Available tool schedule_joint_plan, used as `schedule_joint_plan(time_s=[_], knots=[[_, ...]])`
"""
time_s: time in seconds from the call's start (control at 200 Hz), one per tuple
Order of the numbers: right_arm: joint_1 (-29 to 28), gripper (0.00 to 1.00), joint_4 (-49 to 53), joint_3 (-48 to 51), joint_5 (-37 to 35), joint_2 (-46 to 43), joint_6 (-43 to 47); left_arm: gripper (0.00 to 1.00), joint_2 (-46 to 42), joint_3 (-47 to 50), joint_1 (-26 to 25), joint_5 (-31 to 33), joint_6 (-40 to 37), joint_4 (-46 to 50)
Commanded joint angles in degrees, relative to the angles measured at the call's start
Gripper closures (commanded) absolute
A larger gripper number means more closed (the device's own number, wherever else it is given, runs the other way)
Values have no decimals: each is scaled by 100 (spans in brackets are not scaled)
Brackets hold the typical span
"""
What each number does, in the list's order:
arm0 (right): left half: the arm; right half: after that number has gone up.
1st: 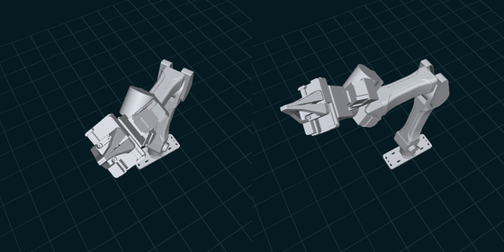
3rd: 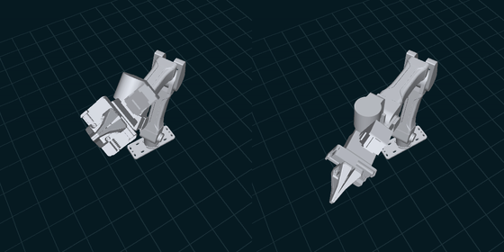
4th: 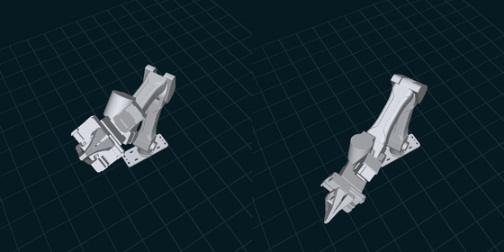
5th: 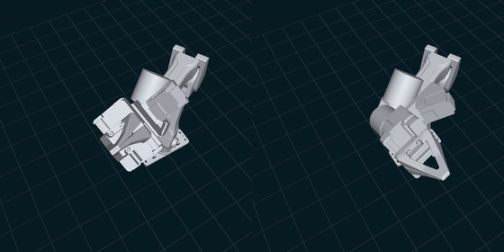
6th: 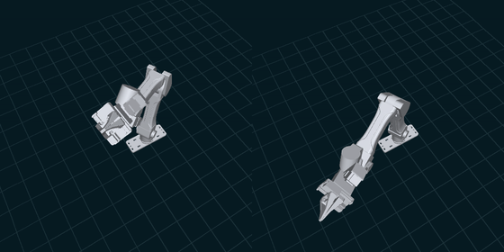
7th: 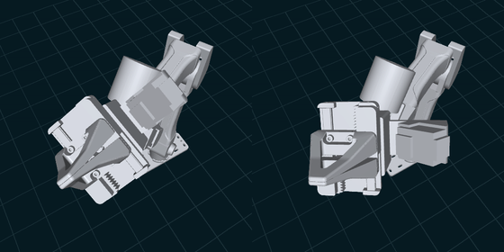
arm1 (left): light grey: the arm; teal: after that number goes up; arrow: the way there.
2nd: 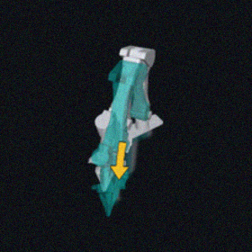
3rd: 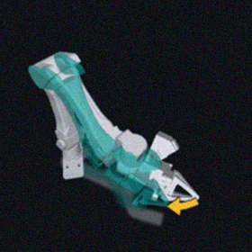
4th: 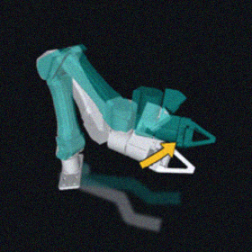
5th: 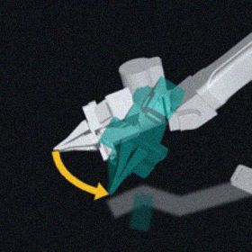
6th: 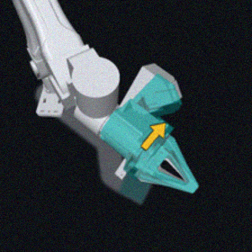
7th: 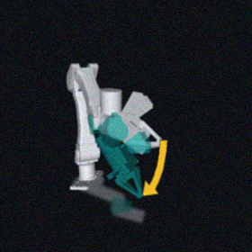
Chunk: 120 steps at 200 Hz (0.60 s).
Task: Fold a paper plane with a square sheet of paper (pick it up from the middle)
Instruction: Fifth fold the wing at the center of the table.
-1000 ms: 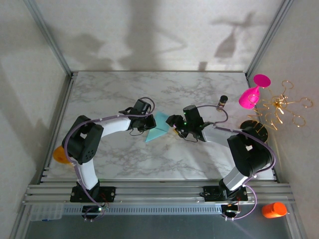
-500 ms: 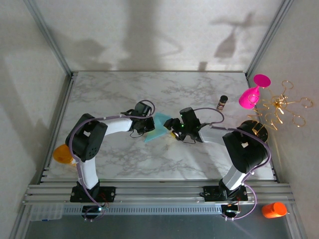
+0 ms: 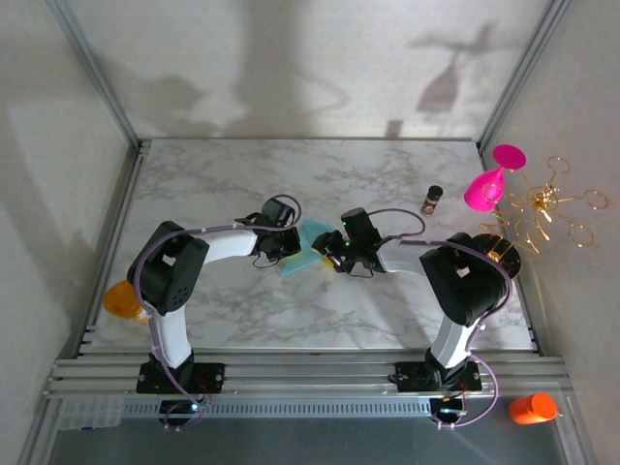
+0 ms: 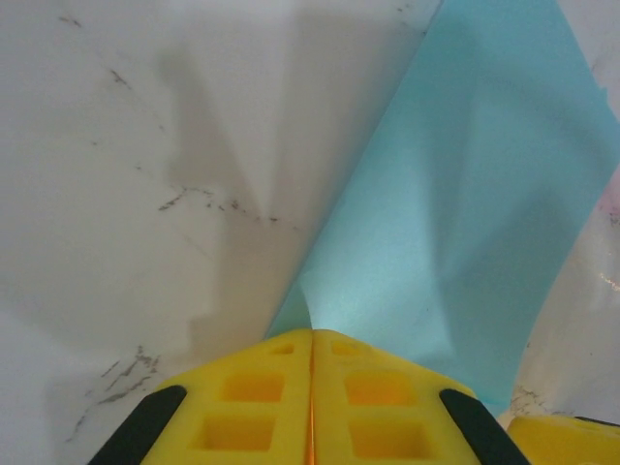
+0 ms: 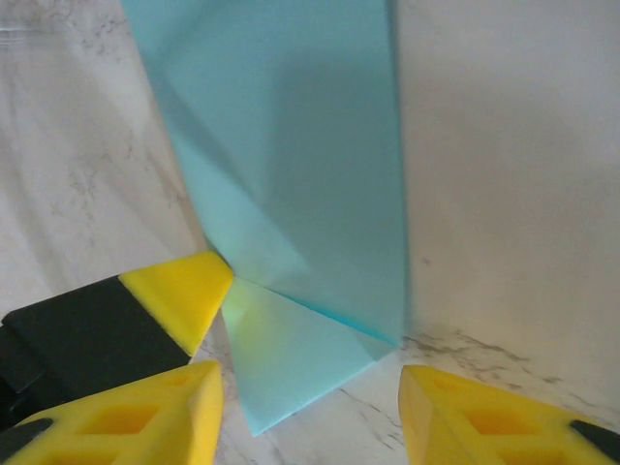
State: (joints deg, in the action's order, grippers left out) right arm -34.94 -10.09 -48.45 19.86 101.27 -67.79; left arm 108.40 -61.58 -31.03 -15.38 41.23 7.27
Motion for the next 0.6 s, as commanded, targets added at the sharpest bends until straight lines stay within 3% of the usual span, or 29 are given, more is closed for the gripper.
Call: schedule_joint_plan(time_s=[0.0, 0.596], knots=[[-75, 49, 49, -145, 93, 155, -33, 92, 64, 173, 18, 232, 38, 146], [-97, 54, 246, -501, -22, 395, 109, 92, 96, 199, 18, 201, 52, 146]])
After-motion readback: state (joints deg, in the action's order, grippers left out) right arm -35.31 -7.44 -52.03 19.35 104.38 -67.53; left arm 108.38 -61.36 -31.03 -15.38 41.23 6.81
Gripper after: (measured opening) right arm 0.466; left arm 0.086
